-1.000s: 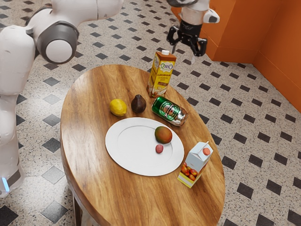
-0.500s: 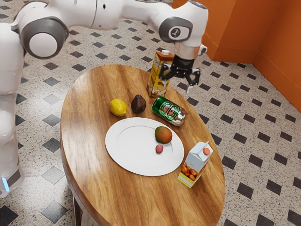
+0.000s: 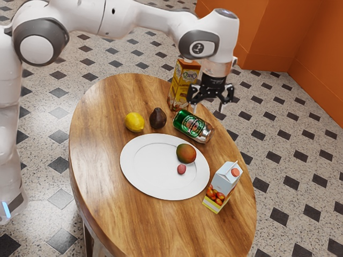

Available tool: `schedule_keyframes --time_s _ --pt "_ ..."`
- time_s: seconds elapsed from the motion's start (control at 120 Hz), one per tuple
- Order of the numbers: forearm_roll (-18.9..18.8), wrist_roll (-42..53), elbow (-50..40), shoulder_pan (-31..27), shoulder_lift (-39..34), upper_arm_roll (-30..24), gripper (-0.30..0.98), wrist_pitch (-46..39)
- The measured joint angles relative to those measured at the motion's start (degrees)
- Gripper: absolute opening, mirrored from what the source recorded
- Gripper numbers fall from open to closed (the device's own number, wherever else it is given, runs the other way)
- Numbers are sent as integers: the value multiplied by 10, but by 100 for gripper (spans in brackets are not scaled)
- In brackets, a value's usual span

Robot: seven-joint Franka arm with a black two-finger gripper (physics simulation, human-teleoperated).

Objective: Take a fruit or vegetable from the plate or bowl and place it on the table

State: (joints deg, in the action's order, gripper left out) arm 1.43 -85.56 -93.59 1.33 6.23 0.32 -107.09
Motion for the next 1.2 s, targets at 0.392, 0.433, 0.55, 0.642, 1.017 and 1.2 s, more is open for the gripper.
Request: schedule_keyframes --time_s 0.392,0.433,0.55,0.642,1.017,1.2 --pt "-2 -60 -121 6 -56 -34 69 -38" --pt "-2 -64 -127 6 -57 -38 69 -42" --pt "-2 -75 -140 14 -56 -41 69 -57" --pt "-2 -81 -154 21 -54 -41 69 -68" --pt "-1 -99 -189 29 -52 -41 69 -106" --pt "-1 -104 -194 17 -51 -38 69 -115"
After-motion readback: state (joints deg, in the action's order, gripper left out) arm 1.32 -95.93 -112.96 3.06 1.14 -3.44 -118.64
